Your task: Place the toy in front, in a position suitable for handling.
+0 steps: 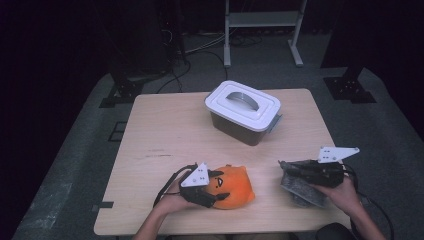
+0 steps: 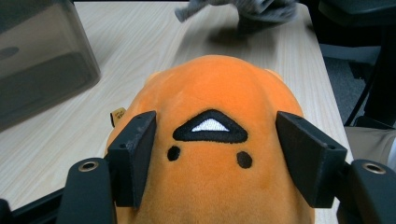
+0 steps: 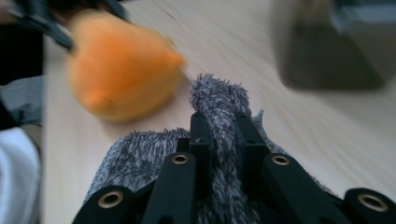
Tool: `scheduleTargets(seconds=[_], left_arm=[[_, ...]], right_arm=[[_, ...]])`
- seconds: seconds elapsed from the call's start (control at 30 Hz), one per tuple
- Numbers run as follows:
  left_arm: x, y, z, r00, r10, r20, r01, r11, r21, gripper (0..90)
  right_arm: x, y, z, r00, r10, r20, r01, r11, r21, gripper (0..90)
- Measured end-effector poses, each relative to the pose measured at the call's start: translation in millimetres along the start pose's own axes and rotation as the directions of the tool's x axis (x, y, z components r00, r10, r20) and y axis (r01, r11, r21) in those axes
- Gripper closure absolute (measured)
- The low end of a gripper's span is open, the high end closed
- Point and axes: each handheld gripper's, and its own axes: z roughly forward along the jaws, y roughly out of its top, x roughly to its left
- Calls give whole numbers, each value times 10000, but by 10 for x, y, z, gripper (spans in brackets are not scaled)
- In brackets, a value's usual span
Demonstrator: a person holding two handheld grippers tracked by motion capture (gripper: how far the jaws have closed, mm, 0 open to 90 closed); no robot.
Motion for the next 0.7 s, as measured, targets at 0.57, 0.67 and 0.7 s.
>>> scheduleTargets(seconds=[0.57,0.67,0.7], left_arm=[[-7,4,19,9999,102,50,-102,9999,-17,314],[4,5,11,10000,69,11,-69,10000,35,298],[7,4,5,10000,11,15,-11,10000,12,270]], right_arm=[[638,751,905,9475,-2024,-2476,1950,9793,-543,797],[670,682,1088,9452,-2040,-2550,2076,9781,-131,797],[666,649,1122,9469,-1915,-2585,1917,9811,-247,797]])
